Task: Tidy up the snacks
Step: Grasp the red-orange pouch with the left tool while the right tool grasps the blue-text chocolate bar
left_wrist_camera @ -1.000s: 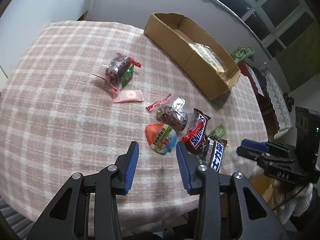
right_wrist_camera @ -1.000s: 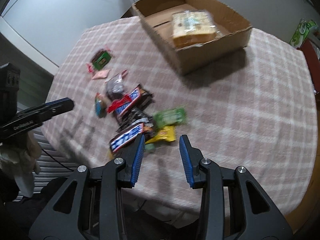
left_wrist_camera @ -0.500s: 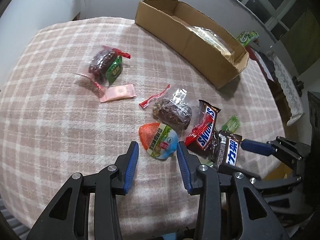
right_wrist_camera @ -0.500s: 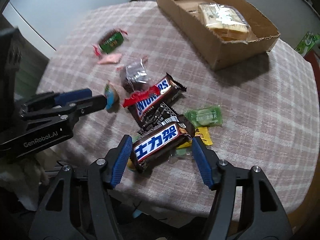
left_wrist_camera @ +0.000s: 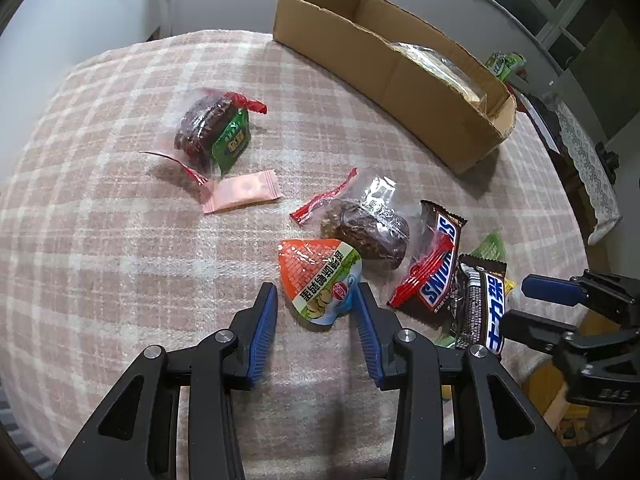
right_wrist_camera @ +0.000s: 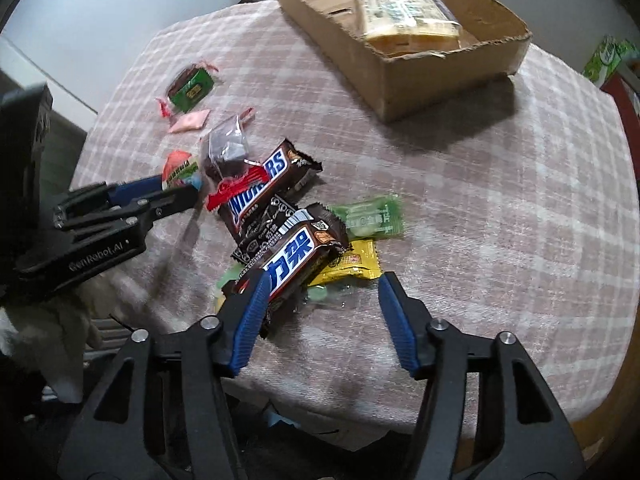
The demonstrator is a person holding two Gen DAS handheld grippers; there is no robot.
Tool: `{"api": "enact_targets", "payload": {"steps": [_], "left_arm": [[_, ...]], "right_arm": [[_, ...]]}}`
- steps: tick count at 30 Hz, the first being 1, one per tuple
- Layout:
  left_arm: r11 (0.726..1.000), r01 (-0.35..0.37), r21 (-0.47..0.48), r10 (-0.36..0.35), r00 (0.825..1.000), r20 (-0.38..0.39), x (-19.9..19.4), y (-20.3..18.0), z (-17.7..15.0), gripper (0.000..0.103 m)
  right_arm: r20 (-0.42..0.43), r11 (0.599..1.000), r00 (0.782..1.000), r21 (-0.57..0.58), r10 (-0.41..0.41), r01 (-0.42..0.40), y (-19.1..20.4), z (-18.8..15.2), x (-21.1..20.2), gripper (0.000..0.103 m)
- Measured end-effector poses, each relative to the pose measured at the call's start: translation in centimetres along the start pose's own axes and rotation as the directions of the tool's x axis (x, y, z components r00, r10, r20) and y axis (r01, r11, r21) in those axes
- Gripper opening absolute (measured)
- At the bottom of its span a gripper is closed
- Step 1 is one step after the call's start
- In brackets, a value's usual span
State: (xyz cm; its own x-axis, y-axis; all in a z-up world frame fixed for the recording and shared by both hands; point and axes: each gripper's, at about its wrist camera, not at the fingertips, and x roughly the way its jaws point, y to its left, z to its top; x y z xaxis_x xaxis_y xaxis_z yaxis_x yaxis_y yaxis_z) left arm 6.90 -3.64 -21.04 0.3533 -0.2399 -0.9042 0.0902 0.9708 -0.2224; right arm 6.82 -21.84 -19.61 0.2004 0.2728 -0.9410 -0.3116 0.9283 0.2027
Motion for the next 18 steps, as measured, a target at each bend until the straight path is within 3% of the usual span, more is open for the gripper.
{"api": "enact_targets", "payload": {"steps": [7,12,18], "left_arm": [[1.0,-0.006,0.005,0.006,1.0,0.003,-0.1,-0.1,0.2,0.038],[1.0,-0.013,0.009,0.013,1.0,0.009,0.1,-0.3,0.5,0.038],[1.0,-0.01,0.01,0.009,1.0,0.016,0.3,-0.3,0.9,0.038]], "right_arm": [[-0.03,0.998,0.998,-0.025,0.064,-0.064,2.3,0.3,0.6,0.059],[-0.062,0.999,0.998,-0.036,0.029,-0.031,3.2,0.7,2.5,0.058],[-0.072,0.999,0.997,-0.028,0.02,-0.022,2.2,1.2,2.9,0.043]]}}
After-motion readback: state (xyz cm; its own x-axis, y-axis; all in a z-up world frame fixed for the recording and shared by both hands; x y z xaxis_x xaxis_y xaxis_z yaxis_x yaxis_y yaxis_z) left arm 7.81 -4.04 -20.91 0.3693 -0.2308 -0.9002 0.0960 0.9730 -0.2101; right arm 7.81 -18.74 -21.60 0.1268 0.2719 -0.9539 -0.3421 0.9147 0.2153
